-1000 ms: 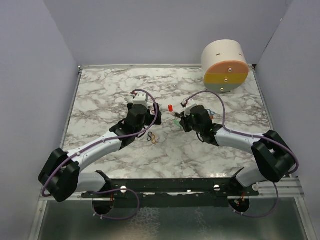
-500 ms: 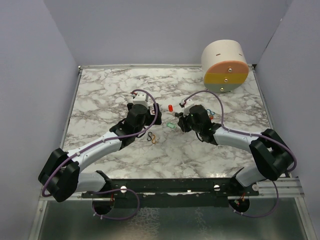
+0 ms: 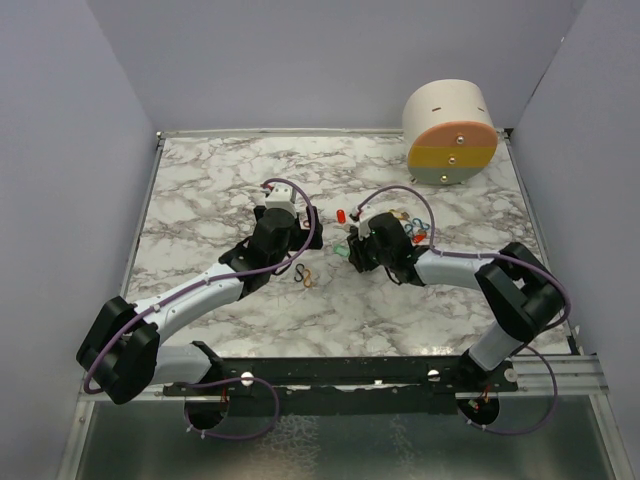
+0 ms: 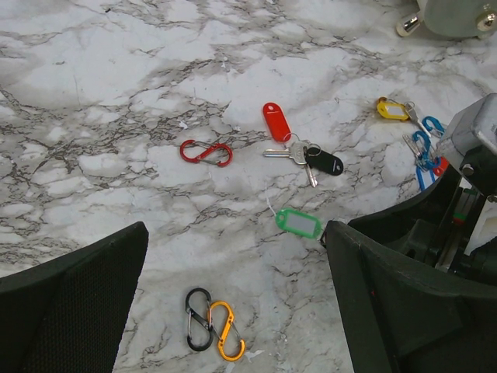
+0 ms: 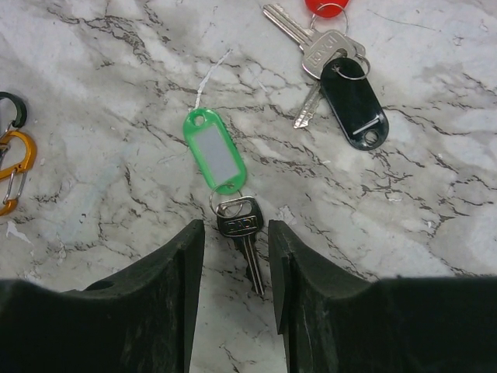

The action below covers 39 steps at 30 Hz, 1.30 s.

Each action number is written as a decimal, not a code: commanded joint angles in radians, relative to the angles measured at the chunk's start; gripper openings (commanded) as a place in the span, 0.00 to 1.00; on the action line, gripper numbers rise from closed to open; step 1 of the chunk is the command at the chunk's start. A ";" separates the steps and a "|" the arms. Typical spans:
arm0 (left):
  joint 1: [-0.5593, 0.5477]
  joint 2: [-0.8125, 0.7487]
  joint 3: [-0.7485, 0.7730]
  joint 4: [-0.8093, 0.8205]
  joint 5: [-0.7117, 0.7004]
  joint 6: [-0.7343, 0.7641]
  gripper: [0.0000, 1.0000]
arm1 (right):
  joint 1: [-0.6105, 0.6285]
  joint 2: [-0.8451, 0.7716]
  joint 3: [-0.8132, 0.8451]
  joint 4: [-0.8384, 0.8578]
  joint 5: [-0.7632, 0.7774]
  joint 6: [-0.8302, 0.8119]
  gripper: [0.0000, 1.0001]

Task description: Put the keys on the keyring

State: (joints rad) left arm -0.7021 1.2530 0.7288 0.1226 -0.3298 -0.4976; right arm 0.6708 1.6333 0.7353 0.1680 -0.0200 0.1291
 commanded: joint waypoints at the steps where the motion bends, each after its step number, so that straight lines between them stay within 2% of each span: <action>1: 0.006 -0.014 -0.009 0.012 0.007 0.014 0.99 | 0.022 0.028 0.033 0.004 -0.024 -0.027 0.39; 19: 0.010 0.003 -0.009 0.020 0.015 0.016 0.99 | 0.074 0.089 0.073 0.020 0.139 -0.100 0.38; 39: 0.012 0.011 -0.008 0.025 0.018 0.013 0.99 | 0.090 0.111 0.088 0.061 0.198 -0.156 0.31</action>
State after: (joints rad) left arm -0.6949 1.2594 0.7288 0.1257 -0.3286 -0.4942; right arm 0.7536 1.7142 0.7887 0.1925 0.1379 -0.0063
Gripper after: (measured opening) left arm 0.991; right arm 0.314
